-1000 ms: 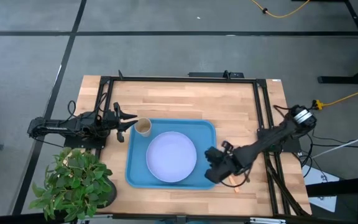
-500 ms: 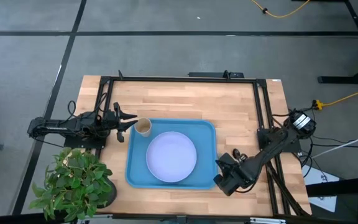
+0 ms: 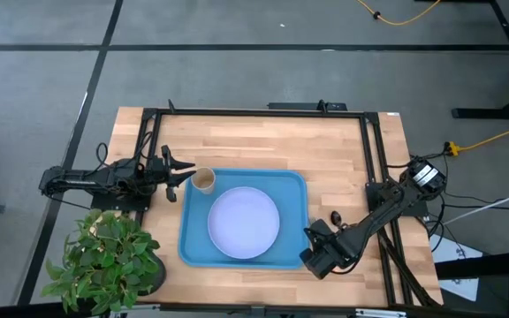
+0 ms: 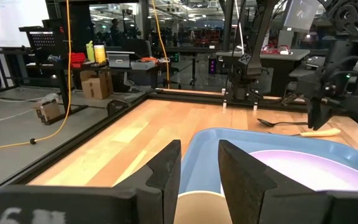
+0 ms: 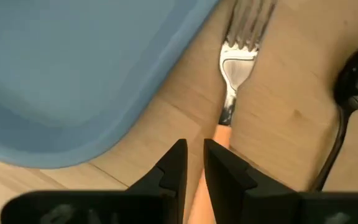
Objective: Pick and place plate/cup/fork/spoon on tray
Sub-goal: Put the yellow fork on the blue tray to the right of the purple plate
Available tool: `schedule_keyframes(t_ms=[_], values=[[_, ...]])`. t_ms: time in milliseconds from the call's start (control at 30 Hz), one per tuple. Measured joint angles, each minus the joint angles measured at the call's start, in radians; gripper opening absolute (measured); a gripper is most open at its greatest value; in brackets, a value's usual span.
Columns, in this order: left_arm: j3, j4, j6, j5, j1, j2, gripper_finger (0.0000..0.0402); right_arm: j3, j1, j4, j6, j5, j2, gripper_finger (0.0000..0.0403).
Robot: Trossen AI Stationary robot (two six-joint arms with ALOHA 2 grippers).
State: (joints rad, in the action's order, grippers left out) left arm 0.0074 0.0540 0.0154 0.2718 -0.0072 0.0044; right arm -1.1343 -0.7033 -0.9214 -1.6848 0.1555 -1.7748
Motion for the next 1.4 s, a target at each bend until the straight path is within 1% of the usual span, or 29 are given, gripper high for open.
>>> schedule_keyframes(t_ms=[133,233,467,600,733,867,1033,1167,1400], values=[[0.000,0.000,0.000,0.000,0.000,0.000,0.0101,0.000,-0.011,0.035,-0.036,0.014,-0.010,0.0058],[0.000,0.000,0.000,0.000,0.000,0.000,0.0101,0.000,-0.023,0.022,-0.087,0.024,-0.016,0.0058],[0.000,0.000,0.000,0.000,0.000,0.000,0.0101,0.000,-0.040,-0.031,-0.133,0.032,-0.016,0.0058],[0.000,0.000,0.000,0.000,0.000,0.000,0.0101,0.033,-0.042,-0.025,-0.178,0.034,-0.016,0.0059],[0.000,0.000,0.000,0.000,0.000,0.000,0.0101,0.081,-0.042,0.041,-0.195,0.035,-0.016,0.0075],[0.000,0.000,0.000,0.000,0.000,0.000,0.0101,0.092,-0.042,0.058,-0.194,0.033,-0.016,0.0099],[0.000,0.000,0.000,0.000,0.000,0.000,0.0101,0.092,-0.043,0.058,-0.180,-0.016,-0.016,0.0107],[0.000,0.000,0.000,0.000,0.000,0.000,0.0101,0.092,-0.043,0.058,-0.170,-0.023,-0.016,0.0098],[0.000,0.000,0.000,0.000,0.000,0.000,0.0101,0.092,-0.039,0.077,-0.139,-0.026,-0.016,0.0060]])
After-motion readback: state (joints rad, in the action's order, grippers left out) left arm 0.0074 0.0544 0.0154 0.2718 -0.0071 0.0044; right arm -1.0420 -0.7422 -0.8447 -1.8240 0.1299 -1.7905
